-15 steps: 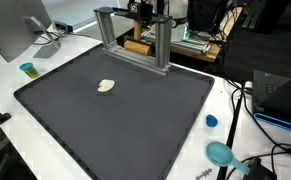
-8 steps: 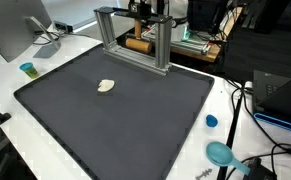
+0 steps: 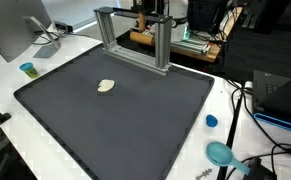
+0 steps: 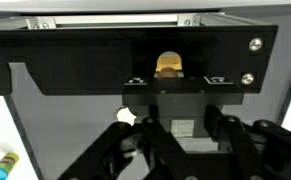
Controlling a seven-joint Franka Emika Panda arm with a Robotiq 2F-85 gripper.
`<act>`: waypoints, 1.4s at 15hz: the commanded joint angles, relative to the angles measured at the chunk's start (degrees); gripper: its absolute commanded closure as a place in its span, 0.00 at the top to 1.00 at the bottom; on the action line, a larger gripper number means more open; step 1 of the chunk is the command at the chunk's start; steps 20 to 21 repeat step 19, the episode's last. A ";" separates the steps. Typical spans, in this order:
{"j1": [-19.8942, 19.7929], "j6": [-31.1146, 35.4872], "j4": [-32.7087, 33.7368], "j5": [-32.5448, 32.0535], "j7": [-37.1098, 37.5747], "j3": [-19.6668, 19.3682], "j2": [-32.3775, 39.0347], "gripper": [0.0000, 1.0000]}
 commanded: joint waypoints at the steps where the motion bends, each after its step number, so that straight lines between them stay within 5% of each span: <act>1: 0.17 -1.92 -1.65 0.30 -1.97 0.43 -3.61 0.21; 4: 0.50 -1.13 -1.41 -0.19 -1.00 2.07 -1.28 0.21; 5: 0.62 -1.21 -1.29 -0.42 -1.01 2.39 -0.69 0.71; 6: 0.68 -1.67 -1.23 -0.69 -1.07 2.63 -0.37 0.72; 10: 0.87 -3.36 -1.11 -0.57 -0.69 3.47 -0.33 0.99; 18: -1.53 -1.91 -0.37 -1.47 1.63 2.99 -11.20 1.00; 21: -1.01 -2.28 -0.04 -0.86 0.73 3.16 -6.57 1.00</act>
